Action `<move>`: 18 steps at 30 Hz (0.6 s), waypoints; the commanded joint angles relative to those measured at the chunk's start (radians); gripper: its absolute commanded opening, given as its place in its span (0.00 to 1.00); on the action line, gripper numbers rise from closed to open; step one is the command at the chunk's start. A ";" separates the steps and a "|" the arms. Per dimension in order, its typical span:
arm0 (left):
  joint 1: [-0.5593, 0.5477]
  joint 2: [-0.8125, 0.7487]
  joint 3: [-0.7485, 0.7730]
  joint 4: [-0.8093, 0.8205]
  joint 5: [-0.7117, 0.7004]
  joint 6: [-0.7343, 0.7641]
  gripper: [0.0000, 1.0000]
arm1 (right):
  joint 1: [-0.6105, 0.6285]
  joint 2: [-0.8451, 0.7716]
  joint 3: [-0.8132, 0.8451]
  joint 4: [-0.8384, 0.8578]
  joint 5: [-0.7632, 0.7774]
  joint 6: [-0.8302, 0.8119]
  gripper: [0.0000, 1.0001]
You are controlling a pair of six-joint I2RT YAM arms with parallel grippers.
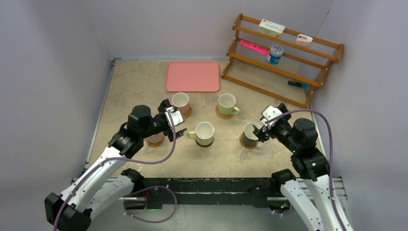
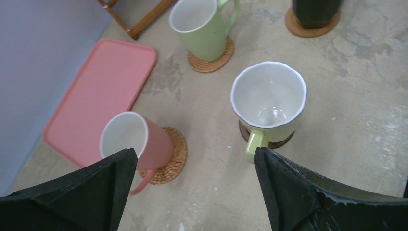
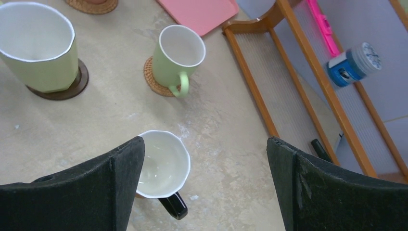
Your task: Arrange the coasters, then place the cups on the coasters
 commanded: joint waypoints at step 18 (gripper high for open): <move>-0.006 -0.507 -0.108 -0.006 -0.736 -0.161 1.00 | -0.003 -0.225 -0.085 0.230 0.249 0.371 0.98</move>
